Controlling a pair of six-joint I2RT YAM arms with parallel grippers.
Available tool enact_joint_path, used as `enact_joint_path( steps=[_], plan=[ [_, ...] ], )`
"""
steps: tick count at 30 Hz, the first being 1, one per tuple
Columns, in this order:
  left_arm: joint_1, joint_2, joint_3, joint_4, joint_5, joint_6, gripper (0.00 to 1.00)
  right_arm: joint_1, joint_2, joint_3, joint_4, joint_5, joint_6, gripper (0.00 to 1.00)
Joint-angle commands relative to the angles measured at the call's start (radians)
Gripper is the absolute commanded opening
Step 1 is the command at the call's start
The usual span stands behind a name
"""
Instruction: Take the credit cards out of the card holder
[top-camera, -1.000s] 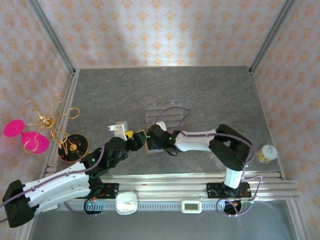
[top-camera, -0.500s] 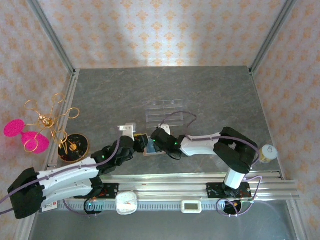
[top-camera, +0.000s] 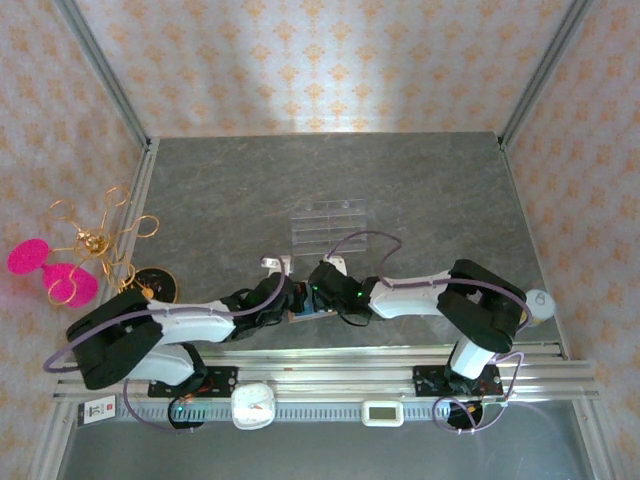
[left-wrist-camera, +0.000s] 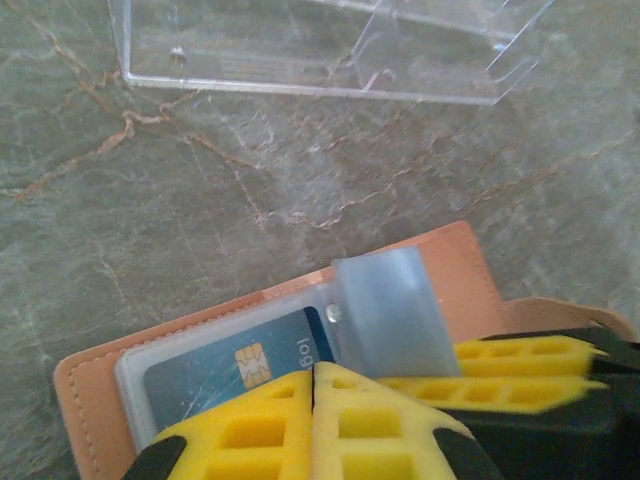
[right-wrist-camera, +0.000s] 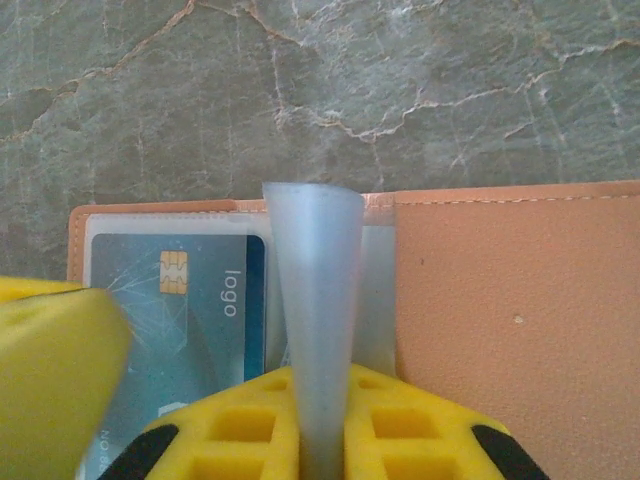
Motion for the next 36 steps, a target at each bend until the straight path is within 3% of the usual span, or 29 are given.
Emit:
enact_joint_path(
  steps=[1, 10, 17, 21, 26, 31, 36],
  plan=[
    [0.008, 0.061, 0.029, -0.017, -0.015, -0.008, 0.00, 0.011, -0.017, -0.036, -0.062, 0.003, 0.034, 0.15],
    [0.008, 0.132, -0.024, -0.030, 0.007, -0.038, 0.00, -0.003, -0.064, -0.084, -0.193, 0.135, 0.110, 0.30],
    [0.008, 0.141, -0.016, -0.019, 0.020, -0.006, 0.00, -0.083, -0.222, -0.190, -0.316, 0.193, 0.160, 0.40],
    [0.008, 0.126, -0.011, 0.001, 0.034, 0.019, 0.00, -0.107, -0.367, -0.193, -0.368, 0.204, 0.113, 0.35],
    [0.008, 0.108, 0.003, -0.003, 0.043, 0.038, 0.00, -0.103, -0.523, -0.152, -0.182, -0.027, -0.031, 0.29],
    [0.000, 0.016, 0.011, -0.026, 0.043, 0.030, 0.00, -0.099, -0.384, -0.072, -0.062, -0.229, -0.062, 0.21],
    [-0.014, -0.101, 0.012, -0.123, 0.014, 0.023, 0.00, -0.100, -0.245, -0.018, -0.016, -0.265, -0.071, 0.18]
  ],
)
